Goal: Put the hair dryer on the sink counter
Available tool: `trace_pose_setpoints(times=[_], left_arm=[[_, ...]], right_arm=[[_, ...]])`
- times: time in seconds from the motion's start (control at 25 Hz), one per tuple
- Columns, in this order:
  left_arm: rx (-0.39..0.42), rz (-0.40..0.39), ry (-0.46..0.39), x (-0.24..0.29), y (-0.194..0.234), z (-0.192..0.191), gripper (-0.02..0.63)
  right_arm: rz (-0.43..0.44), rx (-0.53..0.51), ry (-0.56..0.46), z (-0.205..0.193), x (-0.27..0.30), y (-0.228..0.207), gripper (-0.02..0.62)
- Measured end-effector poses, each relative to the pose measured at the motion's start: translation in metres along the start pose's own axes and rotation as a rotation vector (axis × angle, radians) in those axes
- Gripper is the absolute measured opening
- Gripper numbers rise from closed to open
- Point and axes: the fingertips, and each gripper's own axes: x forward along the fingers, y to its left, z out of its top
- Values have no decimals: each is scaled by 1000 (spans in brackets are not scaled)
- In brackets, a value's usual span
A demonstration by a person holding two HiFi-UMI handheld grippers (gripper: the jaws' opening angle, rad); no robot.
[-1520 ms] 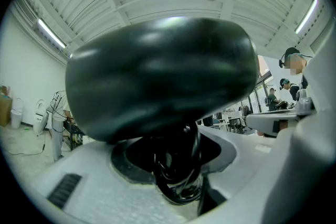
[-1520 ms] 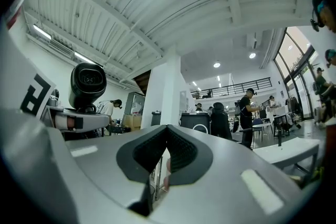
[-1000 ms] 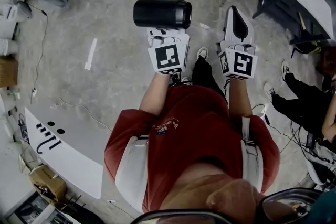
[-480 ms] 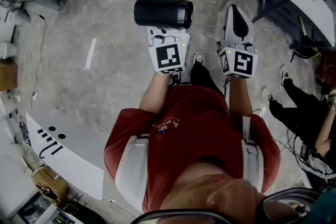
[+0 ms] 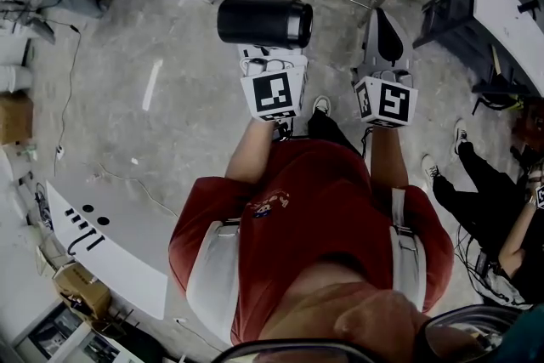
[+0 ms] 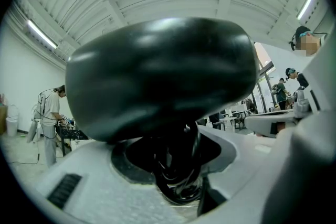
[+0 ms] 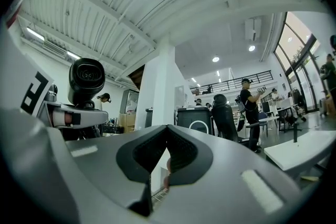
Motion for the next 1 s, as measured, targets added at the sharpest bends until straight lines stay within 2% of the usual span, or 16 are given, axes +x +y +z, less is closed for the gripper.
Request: trace_pose_setpoints(times=[0.56,1.0], left_arm=[[5,6,24,106,-22,-12,198],[9,35,15,160,-38,-14,198]], right_arm=[[-7,35,8,-17,79,-76,0],[12,47,2,-26,121,-122,0]])
